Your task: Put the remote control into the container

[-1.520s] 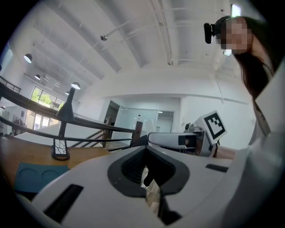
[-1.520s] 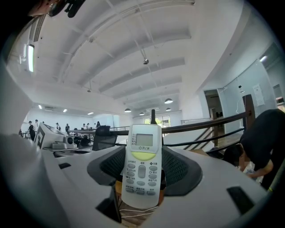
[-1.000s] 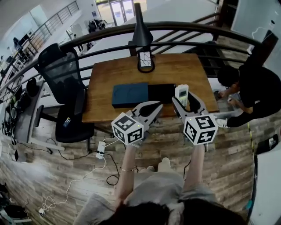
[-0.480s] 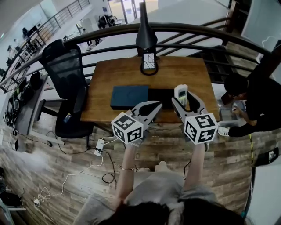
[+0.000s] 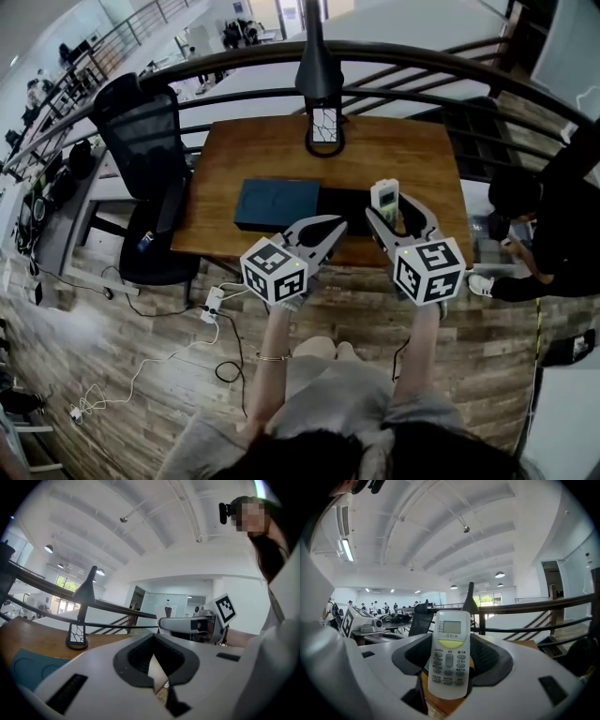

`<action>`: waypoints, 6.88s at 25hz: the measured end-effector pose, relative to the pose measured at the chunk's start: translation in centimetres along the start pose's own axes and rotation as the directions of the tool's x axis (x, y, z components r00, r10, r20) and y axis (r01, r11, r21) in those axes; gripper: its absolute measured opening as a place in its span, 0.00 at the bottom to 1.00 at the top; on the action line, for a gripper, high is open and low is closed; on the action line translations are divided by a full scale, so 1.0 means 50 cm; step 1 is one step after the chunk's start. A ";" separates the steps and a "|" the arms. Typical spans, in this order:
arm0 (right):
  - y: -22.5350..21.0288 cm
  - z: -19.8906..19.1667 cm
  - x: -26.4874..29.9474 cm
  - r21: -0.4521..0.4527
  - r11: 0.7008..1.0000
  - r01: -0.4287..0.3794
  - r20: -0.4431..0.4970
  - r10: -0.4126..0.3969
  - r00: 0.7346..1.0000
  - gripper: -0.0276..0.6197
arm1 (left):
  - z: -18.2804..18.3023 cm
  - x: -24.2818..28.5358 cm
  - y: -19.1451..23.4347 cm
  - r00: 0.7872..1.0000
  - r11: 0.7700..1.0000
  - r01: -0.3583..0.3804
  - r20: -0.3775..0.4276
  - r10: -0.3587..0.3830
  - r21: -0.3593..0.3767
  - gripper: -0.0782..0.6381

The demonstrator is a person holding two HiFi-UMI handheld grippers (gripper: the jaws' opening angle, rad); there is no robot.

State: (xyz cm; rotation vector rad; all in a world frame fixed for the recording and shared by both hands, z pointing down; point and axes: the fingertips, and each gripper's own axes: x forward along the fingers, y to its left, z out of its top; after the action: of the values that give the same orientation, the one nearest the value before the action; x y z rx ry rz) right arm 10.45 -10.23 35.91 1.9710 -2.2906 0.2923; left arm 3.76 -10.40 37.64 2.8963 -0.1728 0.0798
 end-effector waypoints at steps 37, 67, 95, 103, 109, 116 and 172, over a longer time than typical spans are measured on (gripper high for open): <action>-0.091 -0.150 0.290 -0.043 0.991 -0.129 -0.328 0.108 0.939 0.43 | -0.148 0.114 0.240 0.984 0.982 -0.054 -0.176 0.022 -0.179 0.11; -0.070 -0.394 0.405 -0.081 0.832 -0.548 -0.661 0.367 0.654 0.43 | -0.277 0.142 0.299 0.942 0.901 -0.320 -0.197 0.270 -0.294 0.11; -0.045 -0.527 0.434 -0.145 0.655 -0.741 -0.835 0.321 0.447 0.43 | -0.342 0.112 0.298 0.916 0.846 -0.393 -0.238 0.324 -0.361 0.11; -0.039 -0.524 0.432 -0.138 0.645 -0.751 -0.841 0.325 0.433 0.43 | -0.340 0.111 0.296 0.915 0.844 -0.394 -0.238 0.325 -0.364 0.11; -0.039 -0.529 0.433 -0.140 0.650 -0.747 -0.841 0.319 0.436 0.43 | -0.339 0.111 0.301 0.914 0.842 -0.397 -0.238 0.328 -0.364 0.11; -0.041 -0.528 0.430 -0.133 0.664 -0.736 -0.825 0.337 0.453 0.43 | -0.338 0.112 0.297 0.914 0.842 -0.397 -0.238 0.328 -0.364 0.11; -0.075 -0.144 0.233 -0.039 0.762 -0.646 -0.173 0.632 0.756 0.09 | -0.110 0.148 0.149 0.977 0.973 -0.211 -0.046 0.207 -0.099 0.11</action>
State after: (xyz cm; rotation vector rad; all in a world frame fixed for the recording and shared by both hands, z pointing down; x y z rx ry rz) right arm 12.04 -20.47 45.59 1.0019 -2.7337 0.3549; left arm 9.95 -17.09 45.21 2.7619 -0.4612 0.1542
